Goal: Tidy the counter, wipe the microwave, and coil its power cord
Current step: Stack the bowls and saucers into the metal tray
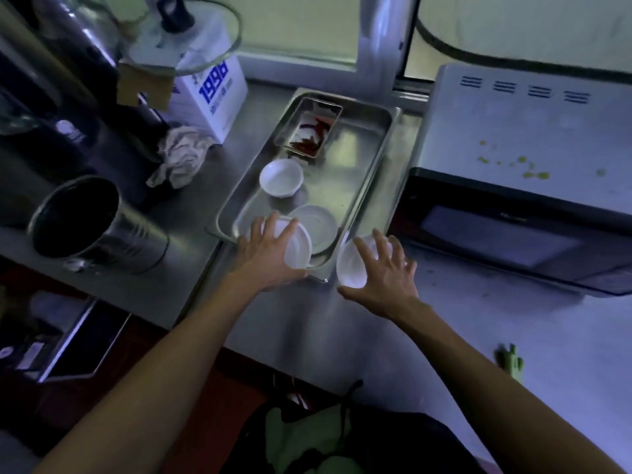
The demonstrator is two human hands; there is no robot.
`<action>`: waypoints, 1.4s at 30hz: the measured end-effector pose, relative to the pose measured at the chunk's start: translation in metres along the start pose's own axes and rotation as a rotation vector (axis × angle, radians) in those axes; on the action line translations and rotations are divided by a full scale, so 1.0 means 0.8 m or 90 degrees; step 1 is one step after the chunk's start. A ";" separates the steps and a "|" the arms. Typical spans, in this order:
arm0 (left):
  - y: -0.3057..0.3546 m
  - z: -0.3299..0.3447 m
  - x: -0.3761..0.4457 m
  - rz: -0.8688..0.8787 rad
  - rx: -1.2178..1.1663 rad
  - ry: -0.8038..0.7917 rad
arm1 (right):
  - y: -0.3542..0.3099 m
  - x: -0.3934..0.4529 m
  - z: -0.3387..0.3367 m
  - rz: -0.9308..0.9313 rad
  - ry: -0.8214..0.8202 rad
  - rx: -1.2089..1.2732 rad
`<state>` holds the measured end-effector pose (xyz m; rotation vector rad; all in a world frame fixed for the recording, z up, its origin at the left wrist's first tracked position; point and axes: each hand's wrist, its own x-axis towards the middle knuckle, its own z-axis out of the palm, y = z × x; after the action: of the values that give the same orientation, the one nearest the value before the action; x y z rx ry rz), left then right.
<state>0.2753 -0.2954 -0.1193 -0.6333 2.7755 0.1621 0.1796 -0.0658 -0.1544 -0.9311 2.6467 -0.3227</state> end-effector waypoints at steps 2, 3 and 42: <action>0.008 0.004 0.018 0.023 0.006 -0.007 | 0.005 0.000 0.003 0.017 -0.008 -0.002; 0.011 0.007 0.028 0.034 0.003 -0.011 | 0.007 0.000 0.005 0.025 -0.009 0.001; -0.012 0.082 0.197 0.326 0.061 -0.126 | -0.070 0.049 0.019 0.306 0.050 0.061</action>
<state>0.1599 -0.3568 -0.2299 0.1217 2.6693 0.1838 0.1879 -0.1350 -0.1599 -0.2394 2.7872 -0.3672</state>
